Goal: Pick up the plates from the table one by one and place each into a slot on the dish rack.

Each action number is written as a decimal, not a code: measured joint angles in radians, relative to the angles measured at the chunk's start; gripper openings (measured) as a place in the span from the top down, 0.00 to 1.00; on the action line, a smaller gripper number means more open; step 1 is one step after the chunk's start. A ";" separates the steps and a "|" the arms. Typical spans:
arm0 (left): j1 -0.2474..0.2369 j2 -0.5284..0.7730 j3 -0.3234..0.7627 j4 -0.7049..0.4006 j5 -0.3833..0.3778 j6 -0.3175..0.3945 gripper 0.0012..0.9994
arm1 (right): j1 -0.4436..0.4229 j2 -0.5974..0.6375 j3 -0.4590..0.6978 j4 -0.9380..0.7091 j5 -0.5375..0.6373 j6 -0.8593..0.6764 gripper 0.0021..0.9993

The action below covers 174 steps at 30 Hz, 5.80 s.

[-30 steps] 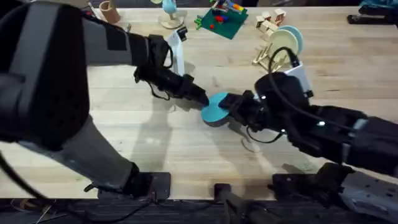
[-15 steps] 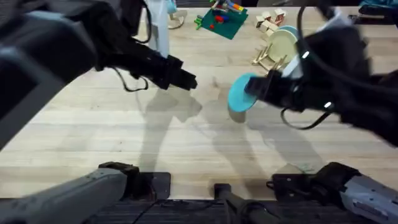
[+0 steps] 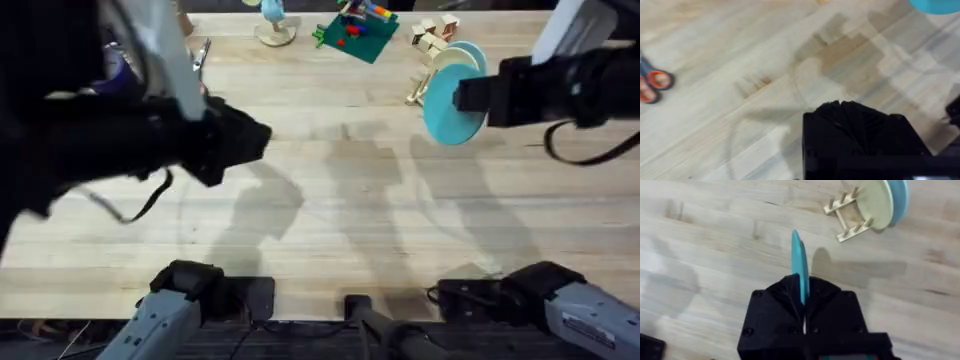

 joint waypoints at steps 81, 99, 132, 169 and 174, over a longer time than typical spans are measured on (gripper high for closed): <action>0.000 -0.096 0.000 -0.019 -0.089 -0.018 0.00 | -0.282 0.739 0.523 -0.048 -0.125 -0.898 0.97; 0.000 -0.096 0.000 -0.019 -0.089 -0.018 0.00 | -0.288 0.770 0.524 -0.034 -0.105 -0.906 0.97; 0.000 -0.096 0.000 -0.019 -0.089 -0.018 0.00 | -0.288 0.830 0.527 -0.038 -0.098 -0.890 0.75; 0.000 -0.096 0.000 -0.019 -0.089 -0.018 0.00 | -0.148 0.229 0.472 -0.379 -0.028 -0.484 0.00; 0.000 -0.096 0.000 -0.019 -0.089 -0.018 0.00 | -0.142 0.099 0.311 -0.352 -0.011 -0.439 0.00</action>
